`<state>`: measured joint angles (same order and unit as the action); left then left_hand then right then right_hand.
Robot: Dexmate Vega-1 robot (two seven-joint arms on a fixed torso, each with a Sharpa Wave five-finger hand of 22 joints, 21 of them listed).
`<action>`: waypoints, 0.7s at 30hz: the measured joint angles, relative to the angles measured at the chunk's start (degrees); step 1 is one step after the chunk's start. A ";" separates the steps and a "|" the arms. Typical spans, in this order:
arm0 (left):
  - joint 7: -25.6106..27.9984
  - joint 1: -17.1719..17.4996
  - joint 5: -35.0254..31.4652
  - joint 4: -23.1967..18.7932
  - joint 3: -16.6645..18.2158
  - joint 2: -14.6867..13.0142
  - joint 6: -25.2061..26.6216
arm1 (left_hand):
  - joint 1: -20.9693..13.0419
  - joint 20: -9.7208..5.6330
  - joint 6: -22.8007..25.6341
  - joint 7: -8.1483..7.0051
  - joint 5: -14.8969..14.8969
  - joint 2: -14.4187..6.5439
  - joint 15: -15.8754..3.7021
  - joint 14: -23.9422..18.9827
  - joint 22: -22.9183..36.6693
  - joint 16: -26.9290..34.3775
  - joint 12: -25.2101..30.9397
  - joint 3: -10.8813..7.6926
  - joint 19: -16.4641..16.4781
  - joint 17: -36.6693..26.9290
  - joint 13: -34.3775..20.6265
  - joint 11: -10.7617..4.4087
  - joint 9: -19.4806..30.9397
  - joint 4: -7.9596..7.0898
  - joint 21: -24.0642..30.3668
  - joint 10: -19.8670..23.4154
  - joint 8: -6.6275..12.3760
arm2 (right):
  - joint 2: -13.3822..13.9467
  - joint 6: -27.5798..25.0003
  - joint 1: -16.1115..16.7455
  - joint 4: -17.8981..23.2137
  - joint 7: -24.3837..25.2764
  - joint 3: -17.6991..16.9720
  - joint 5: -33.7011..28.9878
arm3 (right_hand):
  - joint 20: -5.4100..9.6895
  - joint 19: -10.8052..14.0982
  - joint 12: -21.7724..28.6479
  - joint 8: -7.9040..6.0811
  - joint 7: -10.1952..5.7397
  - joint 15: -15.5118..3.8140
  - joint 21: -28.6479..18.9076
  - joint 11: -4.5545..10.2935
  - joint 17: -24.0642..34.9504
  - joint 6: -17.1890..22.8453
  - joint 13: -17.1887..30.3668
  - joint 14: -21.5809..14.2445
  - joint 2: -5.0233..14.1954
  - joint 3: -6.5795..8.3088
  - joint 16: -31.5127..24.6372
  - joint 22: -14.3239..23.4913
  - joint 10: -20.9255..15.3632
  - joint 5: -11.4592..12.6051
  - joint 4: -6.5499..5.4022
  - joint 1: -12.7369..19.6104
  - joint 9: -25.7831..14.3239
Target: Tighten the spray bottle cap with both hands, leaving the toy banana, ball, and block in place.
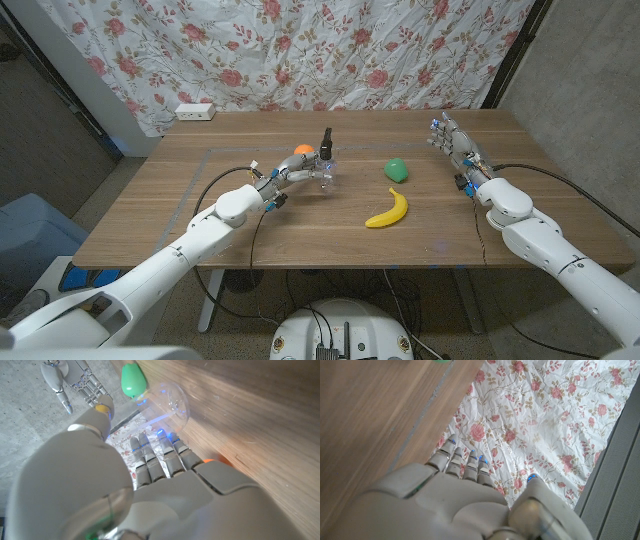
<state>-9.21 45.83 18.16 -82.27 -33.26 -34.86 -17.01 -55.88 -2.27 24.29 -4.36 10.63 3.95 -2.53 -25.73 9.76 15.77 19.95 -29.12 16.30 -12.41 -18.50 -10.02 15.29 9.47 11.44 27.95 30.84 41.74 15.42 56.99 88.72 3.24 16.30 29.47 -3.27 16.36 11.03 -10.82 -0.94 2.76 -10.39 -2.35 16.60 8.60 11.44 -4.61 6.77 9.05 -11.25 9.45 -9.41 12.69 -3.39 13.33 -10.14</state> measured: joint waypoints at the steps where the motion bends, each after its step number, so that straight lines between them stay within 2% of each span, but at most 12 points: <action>1: 0.34 0.00 -0.09 -0.22 -0.03 0.07 0.37 | 0.00 0.01 0.00 0.00 0.00 0.00 0.03 -0.20 0.00 0.16 0.02 0.04 0.01 0.00 -0.01 0.00 0.01 -0.04 0.00 0.00 0.06 | 0.83 -0.17 -0.15 0.90 0.02 0.02 -0.60 | 0.00 0.00 0.00 0.00 -0.02 0.00 0.00 0.00 -0.09 0.02 0.00 0.00 -0.04 0.00 0.00 0.00 0.00 0.00 0.00 0.04 0.00; 4: 0.76 0.00 -0.19 -0.76 -0.10 0.18 0.86 | 0.00 0.01 0.08 0.08 0.00 -0.32 -0.09 -0.75 0.00 0.16 0.02 0.43 0.01 -0.09 -0.35 -0.12 0.28 0.04 0.00 0.12 0.15 | 1.61 -0.46 -0.34 1.77 0.02 0.10 -1.66 | 0.00 0.00 0.00 -0.26 -0.20 0.00 0.00 0.00 -0.12 0.20 0.00 0.00 0.25 0.24 0.00 0.00 0.00 0.00 0.27 0.35 -0.14; 9: 1.56 0.00 -0.42 -1.77 -0.25 0.29 1.92 | -0.08 0.01 0.08 0.09 0.00 -0.68 0.06 -0.90 -0.01 0.65 0.42 0.76 0.01 -0.30 -0.80 -0.22 0.29 -0.12 0.00 0.23 0.70 | 2.98 -0.96 -0.74 3.20 -0.03 0.25 -3.26 | 0.00 0.00 0.00 -0.26 -0.42 0.00 0.00 0.00 -0.57 0.42 0.00 0.00 -0.77 0.53 0.00 0.00 0.00 0.00 1.54 1.63 -0.14; 11: 1.83 0.02 -0.53 -2.49 -0.32 0.35 2.24 | 0.00 0.01 0.07 0.10 0.00 -0.77 0.06 -0.90 -0.01 0.65 0.41 0.83 0.01 -0.31 -0.85 0.08 0.30 -0.17 0.00 0.53 0.82 | 3.34 -1.14 -0.87 3.55 -0.17 0.30 -4.00 | 0.00 0.00 0.00 -0.26 -0.79 0.00 0.00 0.00 -0.65 0.49 0.00 0.00 -0.57 0.92 0.00 0.00 0.00 0.00 2.06 2.38 -0.14; 17: 3.24 0.19 -1.15 -3.93 -0.50 0.44 4.05 | 0.00 -0.09 0.07 0.11 0.20 -1.06 -0.24 -1.21 -0.01 0.65 0.78 1.15 0.52 -0.65 -1.29 0.00 0.61 -0.05 -0.01 1.03 1.05 | 5.22 -1.77 -1.60 5.22 -0.86 0.49 -6.19 | 0.20 -0.20 0.00 -0.26 -2.06 0.00 0.00 -0.08 -1.40 0.19 0.01 0.00 -0.75 2.29 0.00 -0.13 0.35 -0.58 5.00 5.85 -0.14; 21: 3.24 0.25 -1.15 -5.03 -0.68 0.47 4.05 | -0.15 -0.09 0.11 0.08 0.21 -1.36 -0.02 -1.43 -0.01 0.99 0.96 1.63 0.52 -0.79 -1.66 0.09 0.64 -0.06 -0.01 1.12 1.38 | 6.23 -2.19 -1.98 6.07 -1.46 0.58 -7.78 | 0.42 -0.42 0.00 -0.26 -2.36 0.01 0.00 0.00 -1.86 0.49 -0.26 0.01 -0.88 3.38 0.00 -0.13 0.43 -1.02 7.08 7.67 -0.13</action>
<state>-5.98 46.08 17.01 -87.29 -33.94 -34.39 -12.96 -56.03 -2.36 24.40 -4.28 10.84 2.59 -2.55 -27.16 9.75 16.76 20.91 -27.48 16.82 -13.19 -20.17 -9.93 15.93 9.41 11.43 29.07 32.22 47.97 13.22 55.01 94.79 1.78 16.88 21.69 -2.86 15.94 11.03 -11.08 -3.31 2.78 -10.39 -2.35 14.74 9.09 11.18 -4.60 5.89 12.43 -11.25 9.33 -8.98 11.67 3.68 21.00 -10.28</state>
